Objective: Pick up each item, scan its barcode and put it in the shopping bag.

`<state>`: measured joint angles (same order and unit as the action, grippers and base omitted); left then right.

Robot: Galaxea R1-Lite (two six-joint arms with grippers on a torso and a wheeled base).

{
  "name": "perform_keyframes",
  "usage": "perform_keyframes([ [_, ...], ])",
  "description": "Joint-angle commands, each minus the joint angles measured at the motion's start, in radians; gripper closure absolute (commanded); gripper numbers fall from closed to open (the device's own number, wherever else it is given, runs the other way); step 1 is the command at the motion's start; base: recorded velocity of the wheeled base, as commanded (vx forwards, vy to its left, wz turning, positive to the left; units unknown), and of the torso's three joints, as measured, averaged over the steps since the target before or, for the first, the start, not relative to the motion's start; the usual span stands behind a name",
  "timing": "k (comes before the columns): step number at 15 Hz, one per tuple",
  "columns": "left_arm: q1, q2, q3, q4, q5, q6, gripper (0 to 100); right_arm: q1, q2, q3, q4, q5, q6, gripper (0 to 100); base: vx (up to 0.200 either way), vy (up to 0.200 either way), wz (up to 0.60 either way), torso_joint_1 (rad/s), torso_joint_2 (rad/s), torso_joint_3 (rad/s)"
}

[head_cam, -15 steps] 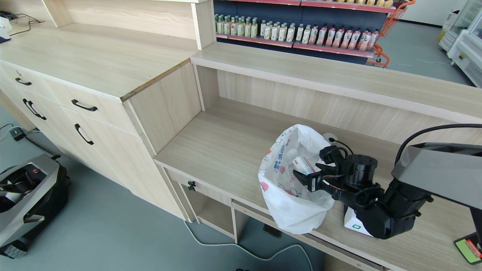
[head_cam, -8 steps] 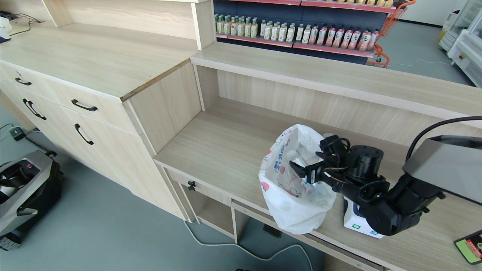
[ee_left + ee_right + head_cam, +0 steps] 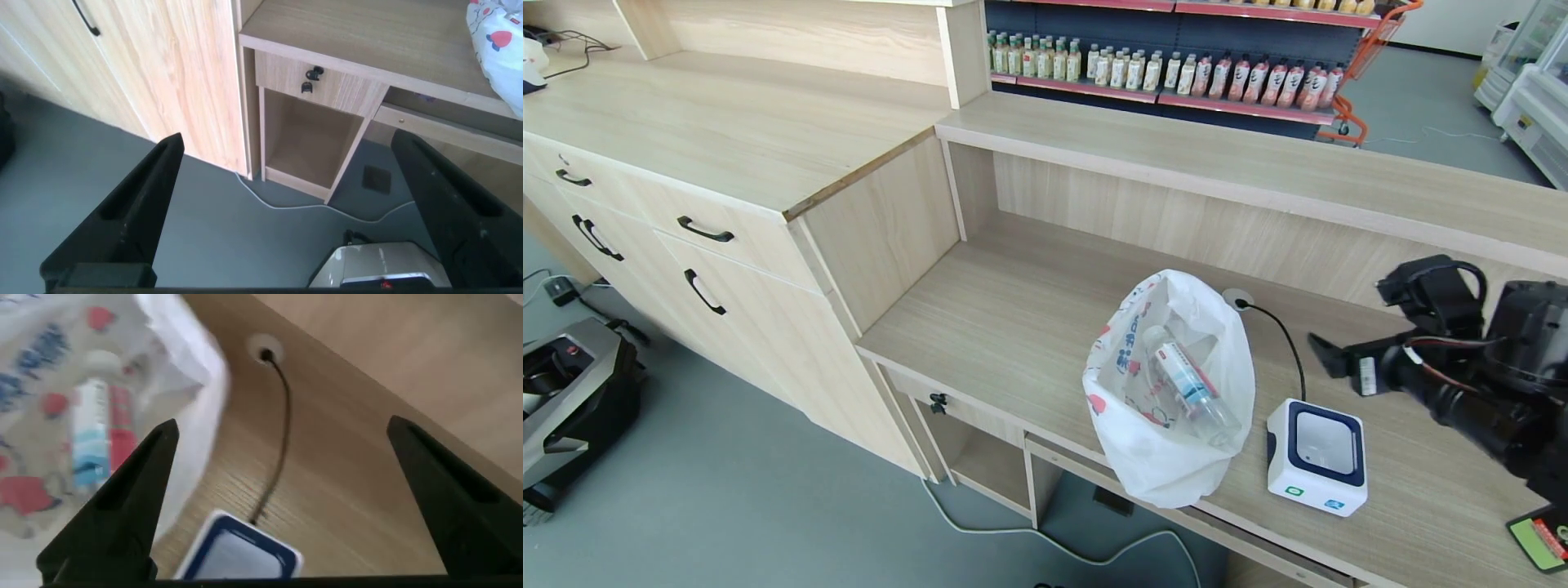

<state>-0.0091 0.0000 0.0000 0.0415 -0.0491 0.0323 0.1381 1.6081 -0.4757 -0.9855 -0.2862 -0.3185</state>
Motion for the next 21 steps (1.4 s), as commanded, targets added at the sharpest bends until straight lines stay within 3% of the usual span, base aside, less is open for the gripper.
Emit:
perform_keyframes([
  [1, 0.0, 0.002, 0.0, 0.0, 0.0, 0.0, 0, -0.054, -0.243, 0.06, 0.157, -0.234, 0.09, 0, 0.0, 0.0, 0.0, 0.0, 0.0, 0.0],
  [2, 0.0, 0.002, 0.0, 0.0, 0.0, 0.0, 0, -0.054, -0.307, 0.063, 0.223, -0.297, 0.105, 0, 0.0, 0.0, 0.0, 0.0, 0.0, 0.0],
  [4, 0.0, 0.002, 0.0, 0.0, 0.0, 0.0, 0, -0.084, -0.438, 0.055, 0.341, -0.283, 0.107, 0, 0.0, 0.0, 0.0, 0.0, 0.0, 0.0],
  [7, 0.0, 0.002, 0.0, 0.0, 0.0, 0.0, 0, -0.123, -0.553, 0.059, 0.396, -0.277, 0.107, 0, 0.0, 0.0, 0.0, 0.0, 0.0, 0.0],
  [10, 0.0, 0.002, 0.0, 0.0, 0.0, 0.0, 0, -0.149, -0.609, 0.06, 0.487, -0.191, 0.11, 0, 0.0, 0.0, 0.0, 0.0, 0.0, 0.0],
  [14, 0.0, 0.002, 0.0, 0.0, 0.0, 0.003, 0, -0.144, -0.613, 0.086, 0.482, -0.179, 0.107, 0, 0.0, 0.0, 0.0, 0.0, 0.0, 0.0],
  [19, 0.0, 0.002, 0.0, 0.0, 0.002, -0.005, 0, -0.133, -0.725, 0.155, 0.49, 0.027, -0.053, 0, 0.0, 0.0, 0.0, 0.0, 0.0, 0.0],
  [21, 0.0, 0.002, 0.0, -0.002, 0.0, -0.005, 0, -0.135, -0.76, 0.17, 0.493, 0.047, -0.102, 0, 0.0, 0.0, 0.0, 0.0, 0.0, 0.0],
])
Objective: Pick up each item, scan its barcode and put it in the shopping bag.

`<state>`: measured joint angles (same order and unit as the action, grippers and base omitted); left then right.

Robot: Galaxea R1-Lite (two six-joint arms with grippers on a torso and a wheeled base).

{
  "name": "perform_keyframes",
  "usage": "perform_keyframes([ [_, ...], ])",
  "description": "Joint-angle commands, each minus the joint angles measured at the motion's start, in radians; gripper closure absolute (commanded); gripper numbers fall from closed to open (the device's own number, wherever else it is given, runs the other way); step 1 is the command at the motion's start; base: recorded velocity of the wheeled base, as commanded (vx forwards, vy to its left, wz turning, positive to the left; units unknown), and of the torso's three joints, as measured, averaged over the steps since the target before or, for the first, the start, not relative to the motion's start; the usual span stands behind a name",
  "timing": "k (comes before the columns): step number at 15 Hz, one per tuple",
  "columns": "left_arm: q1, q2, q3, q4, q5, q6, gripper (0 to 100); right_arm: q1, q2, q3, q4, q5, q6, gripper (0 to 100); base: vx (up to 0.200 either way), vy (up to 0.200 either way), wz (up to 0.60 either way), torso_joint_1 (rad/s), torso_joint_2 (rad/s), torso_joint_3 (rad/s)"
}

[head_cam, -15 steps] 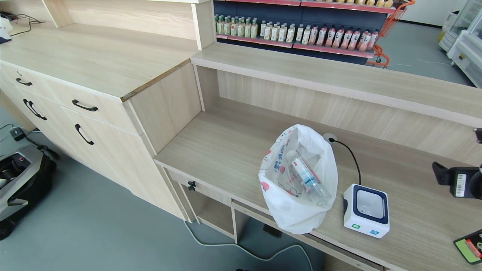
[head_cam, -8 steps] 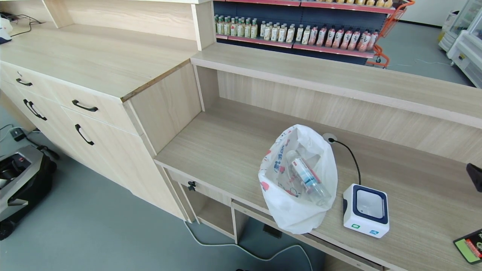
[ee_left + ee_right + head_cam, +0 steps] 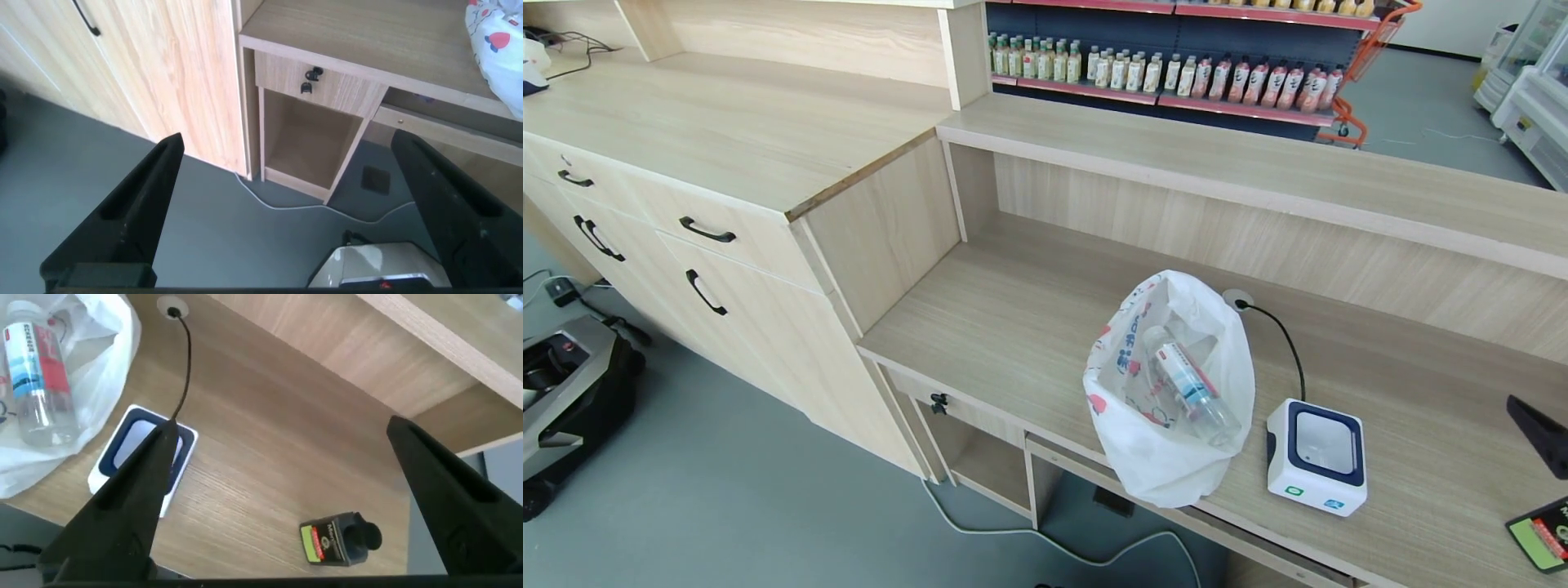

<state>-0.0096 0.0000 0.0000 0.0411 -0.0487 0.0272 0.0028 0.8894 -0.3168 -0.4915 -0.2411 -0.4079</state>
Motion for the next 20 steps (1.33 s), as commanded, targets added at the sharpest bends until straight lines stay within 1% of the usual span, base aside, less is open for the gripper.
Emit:
perform_keyframes([
  [1, 0.0, 0.002, 0.0, 0.0, 0.0, 0.0, 0, -0.001, -0.067, 0.015, 0.001, 0.006, -0.049, 0, 0.0, 0.0, -0.6, 0.007, 0.0, -0.002],
  [6, 0.0, 0.002, 0.0, -0.001, 0.0, 0.0, 0, -0.015, -0.069, 0.008, 0.027, 0.003, -0.049, 0, 0.0, 0.0, -0.6, -0.162, 0.3, 0.134],
  [8, 0.0, 0.002, 0.0, 0.0, 0.0, 0.0, 0, -0.017, -0.072, 0.012, 0.027, 0.009, -0.048, 0, 0.0, 0.0, 0.0, -0.149, 0.29, 0.119],
  [10, 0.0, 0.002, 0.0, 0.0, 0.0, 0.0, 0, -0.017, -0.069, 0.047, 0.027, 0.011, 0.04, 0, 0.0, 0.0, 0.0, -0.018, 0.04, 0.021],
  [17, 0.0, 0.002, 0.0, 0.0, 0.0, 0.0, 0, -0.046, -0.063, 0.065, 0.027, 0.003, 0.055, 0, 0.0, 0.0, 0.0, 0.0, 0.0, 0.0],
  [20, 0.0, 0.002, 0.0, 0.0, 0.0, 0.002, 0, -0.047, -0.067, 0.068, 0.027, 0.003, 0.057, 0, 0.0, -0.2, 0.0, -0.001, 0.0, 0.001],
])
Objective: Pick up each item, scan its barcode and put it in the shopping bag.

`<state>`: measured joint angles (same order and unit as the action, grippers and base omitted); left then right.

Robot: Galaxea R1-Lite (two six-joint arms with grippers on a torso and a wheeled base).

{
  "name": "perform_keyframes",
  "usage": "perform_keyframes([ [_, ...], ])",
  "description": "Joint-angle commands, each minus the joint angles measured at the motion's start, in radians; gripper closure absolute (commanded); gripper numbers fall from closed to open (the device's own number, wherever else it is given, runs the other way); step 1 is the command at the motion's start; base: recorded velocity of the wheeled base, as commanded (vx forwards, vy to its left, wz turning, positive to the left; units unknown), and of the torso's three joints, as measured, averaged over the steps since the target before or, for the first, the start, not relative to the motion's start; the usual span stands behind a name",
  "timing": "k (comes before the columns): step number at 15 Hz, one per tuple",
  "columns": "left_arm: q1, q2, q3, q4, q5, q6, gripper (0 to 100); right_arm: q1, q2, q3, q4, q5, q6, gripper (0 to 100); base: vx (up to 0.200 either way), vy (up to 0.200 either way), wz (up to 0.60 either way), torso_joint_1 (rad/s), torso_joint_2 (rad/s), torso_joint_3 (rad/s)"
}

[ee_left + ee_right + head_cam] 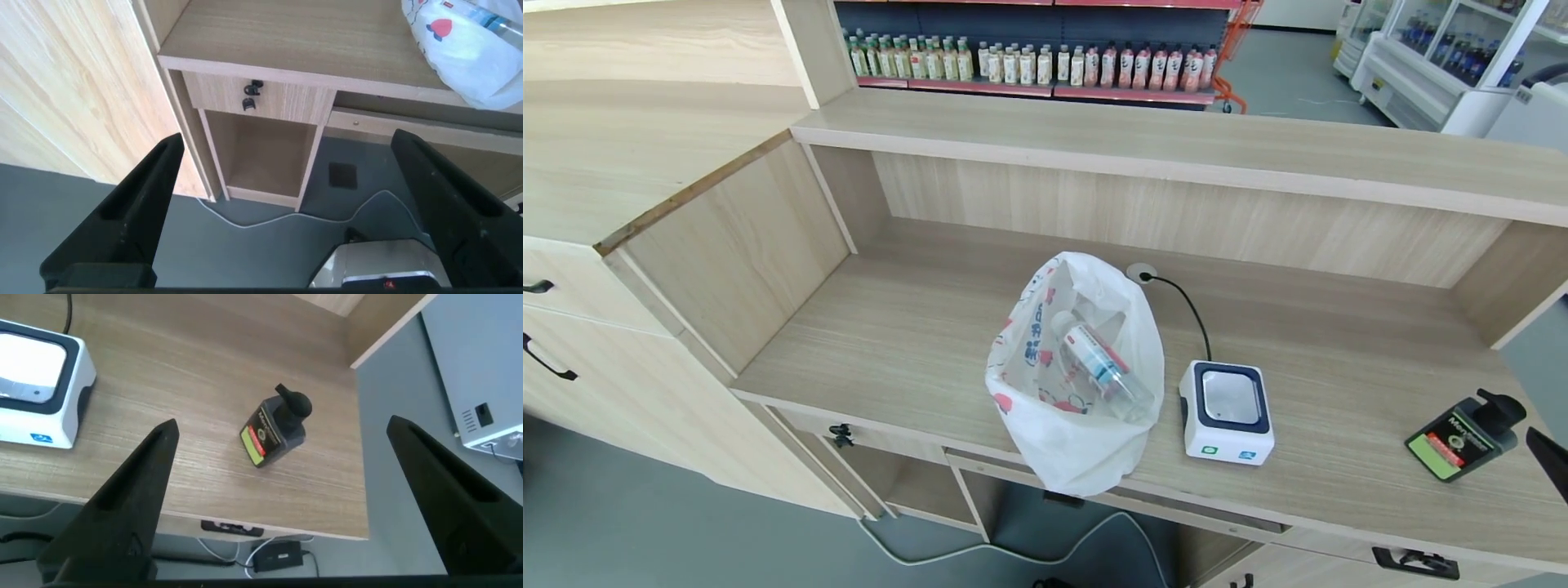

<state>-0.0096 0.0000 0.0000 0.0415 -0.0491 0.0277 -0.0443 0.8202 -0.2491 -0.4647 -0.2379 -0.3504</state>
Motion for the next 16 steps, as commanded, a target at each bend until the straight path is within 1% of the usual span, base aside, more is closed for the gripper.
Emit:
perform_keyframes([
  [1, 0.0, 0.002, 0.0, 0.0, 0.0, 0.001, 0, 0.0, 0.002, 0.002, 0.0, 0.0, -0.001, 0, 0.0, 0.0, 0.0, 0.0, 0.0, 0.0],
  [7, 0.0, 0.002, 0.0, 0.0, 0.0, 0.001, 0, 0.0, 0.002, 0.007, 0.0, 0.0, -0.001, 0, 0.0, 0.0, 0.0, 0.0, 0.0, 0.0],
  [10, 0.0, 0.002, 0.0, 0.0, 0.0, 0.0, 0, 0.0, -0.001, 0.013, 0.0, -0.001, 0.001, 0, -0.2, 0.0, 0.0, 0.009, 0.01, 0.004],
  [12, 0.0, 0.002, 0.0, 0.0, 0.0, 0.005, 0, 0.0, -0.003, 0.014, 0.0, -0.001, 0.001, 0, -0.2, 0.0, 0.0, 0.015, 0.0, 0.0],
  [13, 0.0, 0.002, 0.0, 0.0, 0.0, 0.006, 0, -0.014, -0.001, 0.014, 0.0, -0.003, 0.014, 0, -0.2, 0.0, 0.0, -0.012, 0.01, 0.002],
  [15, 0.0, 0.002, 0.0, 0.0, 0.0, 0.001, 0, -0.095, 0.007, 0.016, 0.001, 0.002, 0.025, 0, -0.2, 0.0, 0.0, 0.0, 0.0, 0.002],
  [16, 0.0, 0.002, 0.0, 0.0, 0.0, 0.001, 0, -0.117, 0.011, 0.024, 0.001, 0.002, 0.047, 0, -0.2, 0.0, 0.0, 0.007, 0.01, 0.002],
])
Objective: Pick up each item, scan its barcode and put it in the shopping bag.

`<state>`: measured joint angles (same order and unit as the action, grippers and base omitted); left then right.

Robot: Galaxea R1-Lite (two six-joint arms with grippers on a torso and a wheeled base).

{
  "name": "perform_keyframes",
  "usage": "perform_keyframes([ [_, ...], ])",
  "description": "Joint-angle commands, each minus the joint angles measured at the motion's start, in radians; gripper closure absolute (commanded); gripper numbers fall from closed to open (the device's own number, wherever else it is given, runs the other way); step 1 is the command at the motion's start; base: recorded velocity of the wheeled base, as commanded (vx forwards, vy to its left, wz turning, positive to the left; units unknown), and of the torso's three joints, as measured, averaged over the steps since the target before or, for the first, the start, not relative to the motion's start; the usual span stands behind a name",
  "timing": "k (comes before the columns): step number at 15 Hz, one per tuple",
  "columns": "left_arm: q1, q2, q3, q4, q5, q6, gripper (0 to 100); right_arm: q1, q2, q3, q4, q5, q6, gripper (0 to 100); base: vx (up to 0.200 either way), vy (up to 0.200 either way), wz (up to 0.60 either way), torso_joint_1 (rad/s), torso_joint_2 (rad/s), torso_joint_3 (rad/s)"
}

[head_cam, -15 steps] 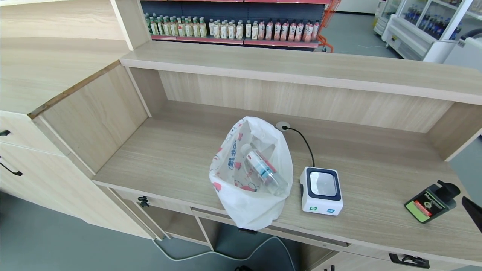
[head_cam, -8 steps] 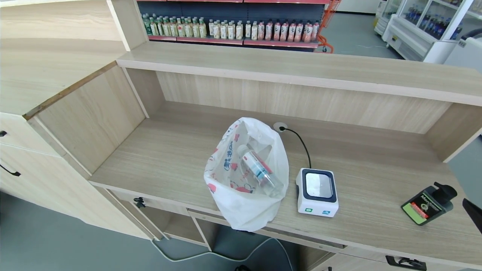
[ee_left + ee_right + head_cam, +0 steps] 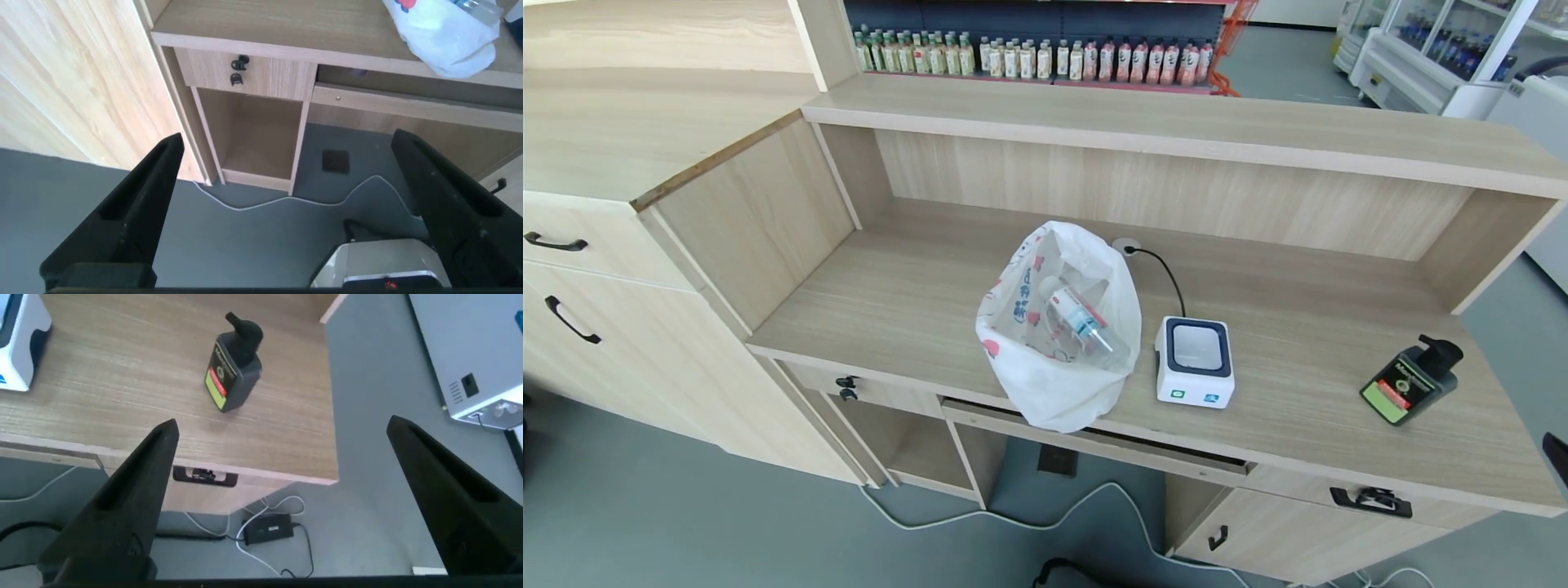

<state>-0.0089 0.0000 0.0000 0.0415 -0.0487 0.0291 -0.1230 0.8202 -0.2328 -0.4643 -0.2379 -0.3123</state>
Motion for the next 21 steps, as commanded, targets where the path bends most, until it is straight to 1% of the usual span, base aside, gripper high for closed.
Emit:
perform_keyframes([
  [1, 0.0, 0.002, 0.0, 0.0, 0.0, 0.0, 0, -0.044, 0.013, 0.012, 0.001, 0.0, 0.022, 0, 0.0, 0.0, 0.0, 0.0, 0.0, 0.0],
  [4, 0.0, 0.002, 0.0, 0.0, 0.0, 0.005, 0, -0.052, 0.007, 0.016, 0.001, 0.0, 0.022, 0, 0.0, 0.0, 0.0, 0.0, 0.0, 0.0],
  [8, 0.0, 0.0, 0.0, 0.0, 0.0, 0.011, 0, -0.06, 0.01, 0.016, -0.001, -0.001, 0.042, 0, 0.0, -0.2, 0.0, 0.007, 0.0, 0.005],
  [13, 0.0, 0.002, 0.0, 0.0, 0.0, 0.011, 0, -0.07, 0.014, 0.016, -0.001, 0.009, 0.059, 0, 0.0, -0.2, 0.0, 0.005, 0.0, 0.002],
  [16, 0.0, 0.002, 0.0, 0.0, 0.0, 0.014, 0, -0.067, 0.037, 0.007, -0.005, 0.069, 0.11, 0, 0.0, -0.2, 0.0, 0.004, 0.0, 0.004],
  [19, 0.0, 0.002, 0.0, 0.0, 0.0, 0.014, 0, -0.064, 0.079, -0.002, -0.008, 0.157, 0.18, 0, 0.0, -0.2, 0.0, 0.002, 0.01, -0.001],
  [21, 0.0, 0.002, 0.0, 0.0, 0.0, 0.012, 0, -0.064, 0.089, 0.001, -0.007, 0.192, 0.19, 0, 0.0, -0.2, 0.0, 0.0, 0.0, 0.0],
])
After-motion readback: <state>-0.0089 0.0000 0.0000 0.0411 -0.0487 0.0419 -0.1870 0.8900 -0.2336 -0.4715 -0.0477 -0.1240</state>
